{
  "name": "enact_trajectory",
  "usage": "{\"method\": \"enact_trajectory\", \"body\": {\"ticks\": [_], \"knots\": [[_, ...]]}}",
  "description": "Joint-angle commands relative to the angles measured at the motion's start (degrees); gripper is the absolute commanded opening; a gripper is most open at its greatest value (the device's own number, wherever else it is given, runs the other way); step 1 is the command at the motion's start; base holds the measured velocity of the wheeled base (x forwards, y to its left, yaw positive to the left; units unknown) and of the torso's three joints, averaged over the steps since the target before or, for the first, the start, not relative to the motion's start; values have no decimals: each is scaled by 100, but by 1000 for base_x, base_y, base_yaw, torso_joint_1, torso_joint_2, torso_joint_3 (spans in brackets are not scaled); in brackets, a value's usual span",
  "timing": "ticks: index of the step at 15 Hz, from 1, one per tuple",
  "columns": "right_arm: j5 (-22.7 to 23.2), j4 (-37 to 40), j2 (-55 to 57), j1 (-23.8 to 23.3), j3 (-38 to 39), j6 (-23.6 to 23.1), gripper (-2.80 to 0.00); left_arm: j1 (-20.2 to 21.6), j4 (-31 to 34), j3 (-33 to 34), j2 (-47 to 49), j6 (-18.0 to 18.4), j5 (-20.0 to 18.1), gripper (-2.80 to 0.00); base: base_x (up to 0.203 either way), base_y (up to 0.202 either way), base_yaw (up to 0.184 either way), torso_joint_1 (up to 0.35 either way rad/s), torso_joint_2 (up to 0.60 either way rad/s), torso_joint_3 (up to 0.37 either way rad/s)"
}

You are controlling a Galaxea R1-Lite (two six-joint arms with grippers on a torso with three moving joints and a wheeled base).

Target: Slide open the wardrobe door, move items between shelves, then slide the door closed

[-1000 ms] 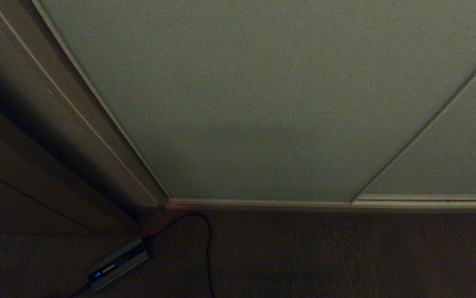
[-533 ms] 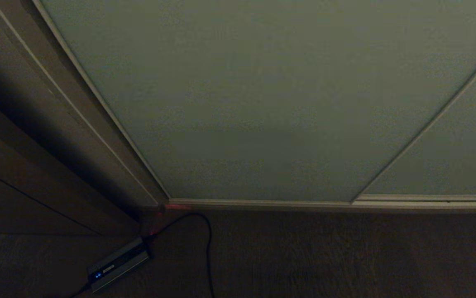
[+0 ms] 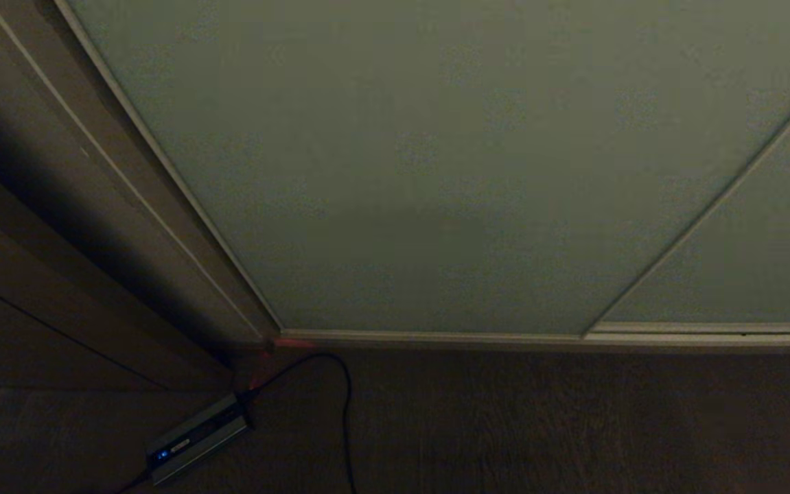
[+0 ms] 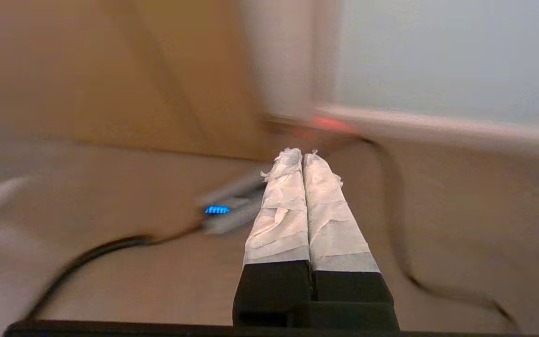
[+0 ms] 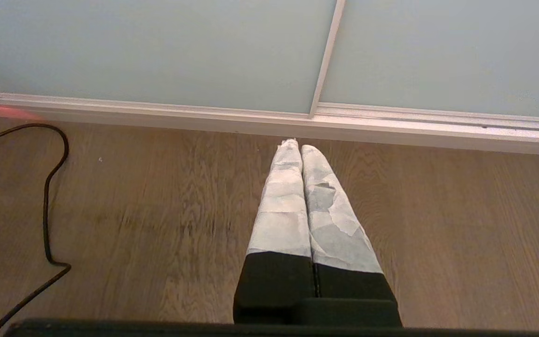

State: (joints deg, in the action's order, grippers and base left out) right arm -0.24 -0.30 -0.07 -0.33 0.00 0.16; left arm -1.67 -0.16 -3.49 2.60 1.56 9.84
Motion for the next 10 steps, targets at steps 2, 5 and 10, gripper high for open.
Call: {"method": "enact_trajectory", "body": {"ticks": [2,5,10], "knots": [[-2,-5,7,-2,18,1,-280,16,64,356,-264,276,-1060,-280,0,0,0,0,0,0],[-2,-5,7,-2,18,1,-280,22,7,341,-260,217,-1081,-280,0,0,0,0,0,0],[-2,-5,7,-2,18,1,-280,26,7,341,-262,213,-1081,-280,0,0,0,0,0,0]]}}
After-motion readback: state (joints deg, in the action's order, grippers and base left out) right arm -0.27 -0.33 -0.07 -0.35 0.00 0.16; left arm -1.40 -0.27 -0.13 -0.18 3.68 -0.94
